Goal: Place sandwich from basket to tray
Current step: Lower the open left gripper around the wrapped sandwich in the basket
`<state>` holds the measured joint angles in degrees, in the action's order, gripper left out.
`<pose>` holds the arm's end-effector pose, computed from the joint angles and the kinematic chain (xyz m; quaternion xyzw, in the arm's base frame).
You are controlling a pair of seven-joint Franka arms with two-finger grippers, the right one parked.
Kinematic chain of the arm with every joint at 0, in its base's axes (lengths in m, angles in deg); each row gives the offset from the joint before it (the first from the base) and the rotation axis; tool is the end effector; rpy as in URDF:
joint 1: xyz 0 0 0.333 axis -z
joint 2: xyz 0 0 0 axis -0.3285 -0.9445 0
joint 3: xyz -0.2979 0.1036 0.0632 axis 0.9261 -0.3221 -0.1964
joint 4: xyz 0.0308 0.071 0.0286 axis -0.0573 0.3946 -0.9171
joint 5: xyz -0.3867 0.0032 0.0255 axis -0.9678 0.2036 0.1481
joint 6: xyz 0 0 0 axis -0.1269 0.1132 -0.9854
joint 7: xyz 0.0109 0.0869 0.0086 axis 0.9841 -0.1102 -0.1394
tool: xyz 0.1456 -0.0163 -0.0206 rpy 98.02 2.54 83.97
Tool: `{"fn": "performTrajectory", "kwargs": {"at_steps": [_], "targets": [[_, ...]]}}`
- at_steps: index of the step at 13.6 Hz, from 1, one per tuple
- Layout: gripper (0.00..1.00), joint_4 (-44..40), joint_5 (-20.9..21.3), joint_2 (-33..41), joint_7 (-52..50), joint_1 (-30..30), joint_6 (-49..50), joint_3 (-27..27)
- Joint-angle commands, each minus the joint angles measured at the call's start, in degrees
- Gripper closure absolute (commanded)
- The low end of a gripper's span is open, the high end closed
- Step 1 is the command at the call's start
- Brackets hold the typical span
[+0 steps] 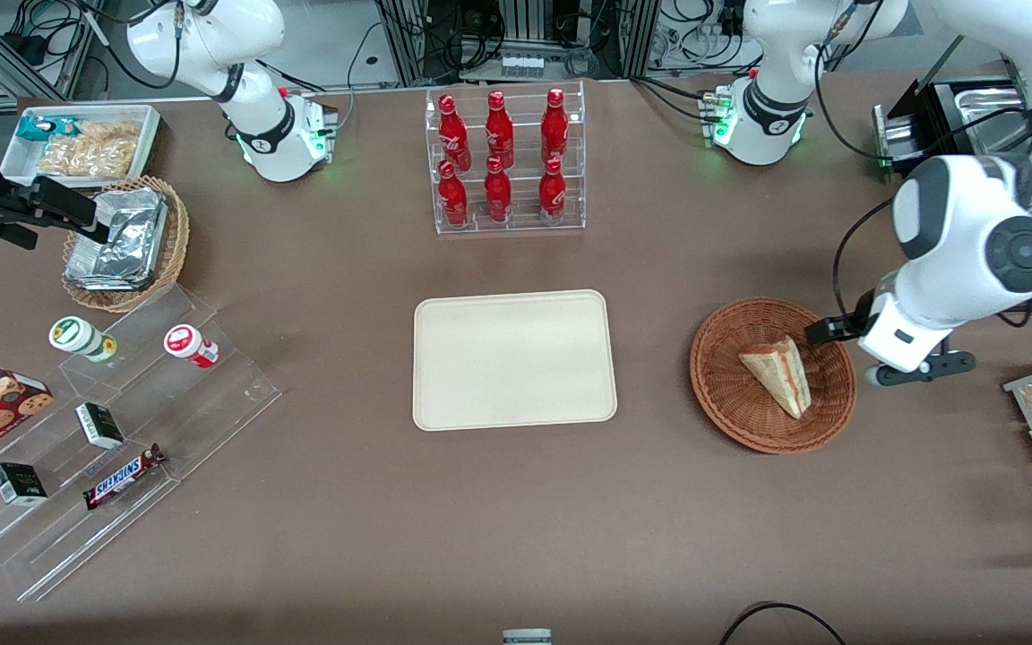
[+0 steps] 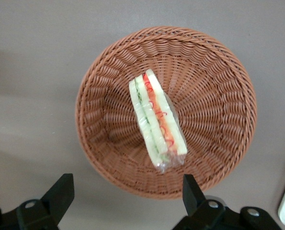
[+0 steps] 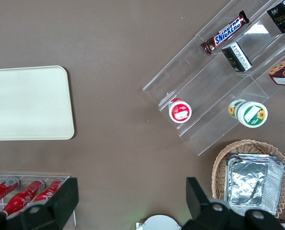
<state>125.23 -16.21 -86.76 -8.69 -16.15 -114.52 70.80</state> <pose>0.5543 -0.0426 0.3307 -0.9934 -0.1032 0.0472 0.0139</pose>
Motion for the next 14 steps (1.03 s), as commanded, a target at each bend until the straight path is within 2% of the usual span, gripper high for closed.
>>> {"fn": "performTrajectory", "kwargs": {"at_steps": [1, 4, 7, 14], "targets": [[0.0, 7.63, -0.13, 2.2, -9.51, 0.93, -8.4, -0.03], [0.0, 9.58, -0.13, 0.98, -24.62, 0.93, -13.34, 1.55], [0.0, 9.41, -0.13, -0.78, -34.4, 0.93, -15.11, 2.26], [0.0, 9.23, -0.57, -5.35, -36.28, 0.66, -19.05, 3.14]]}}
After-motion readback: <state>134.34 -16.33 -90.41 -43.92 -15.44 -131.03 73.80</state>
